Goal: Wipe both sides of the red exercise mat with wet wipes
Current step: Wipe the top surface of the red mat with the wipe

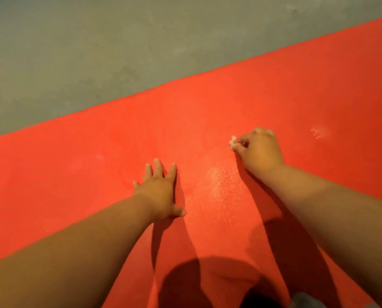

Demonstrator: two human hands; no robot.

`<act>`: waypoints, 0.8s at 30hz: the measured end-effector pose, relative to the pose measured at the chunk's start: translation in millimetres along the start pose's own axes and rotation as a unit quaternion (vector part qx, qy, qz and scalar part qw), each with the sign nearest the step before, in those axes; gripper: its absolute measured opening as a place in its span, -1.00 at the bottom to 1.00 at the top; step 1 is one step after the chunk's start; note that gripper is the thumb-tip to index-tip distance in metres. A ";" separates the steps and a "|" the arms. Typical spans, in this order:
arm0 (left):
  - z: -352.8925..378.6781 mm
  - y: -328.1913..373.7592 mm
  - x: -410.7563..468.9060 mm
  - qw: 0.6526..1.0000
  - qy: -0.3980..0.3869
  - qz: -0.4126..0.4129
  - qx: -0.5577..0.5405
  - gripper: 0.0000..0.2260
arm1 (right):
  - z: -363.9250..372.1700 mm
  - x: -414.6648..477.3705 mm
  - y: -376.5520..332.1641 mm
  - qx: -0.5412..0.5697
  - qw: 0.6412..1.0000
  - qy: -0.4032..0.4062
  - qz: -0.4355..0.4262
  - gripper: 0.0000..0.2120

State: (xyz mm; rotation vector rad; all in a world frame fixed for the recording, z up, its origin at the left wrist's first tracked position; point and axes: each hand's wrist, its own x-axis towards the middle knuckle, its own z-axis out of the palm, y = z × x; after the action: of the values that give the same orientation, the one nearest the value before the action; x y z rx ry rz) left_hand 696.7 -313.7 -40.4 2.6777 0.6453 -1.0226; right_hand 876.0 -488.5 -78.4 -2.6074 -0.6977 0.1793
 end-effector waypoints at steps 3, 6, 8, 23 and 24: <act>4.6 2.9 2.8 1.000 -0.023 0.002 0.006 0.10 | -7.1 3.4 16.1 0.020 0.999 -0.003 0.039 -0.83; 4.6 3.0 5.5 0.999 -0.035 -0.001 0.006 0.09 | 7.6 -39.8 -17.1 0.072 0.995 -0.071 -0.012 -0.85; 4.3 4.0 7.3 0.999 -0.038 0.001 0.008 0.09 | 14.3 -72.1 -42.2 0.087 0.981 -0.140 -0.105 -0.81; 6.1 -1.4 8.4 1.000 -0.016 0.007 0.004 0.12 | 3.0 -94.9 -38.4 0.015 0.971 -0.123 -0.206 -0.79; 6.4 -2.7 7.9 1.000 -0.012 0.007 0.001 0.12 | 1.7 -96.7 -34.4 0.009 0.967 -0.117 -0.225 -0.76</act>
State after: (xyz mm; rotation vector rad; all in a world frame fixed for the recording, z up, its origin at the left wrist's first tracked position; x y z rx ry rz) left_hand 696.9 -311.0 -50.6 2.6643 0.6204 -1.0509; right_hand 776.5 -509.6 -63.6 -2.3558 -1.3407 0.3518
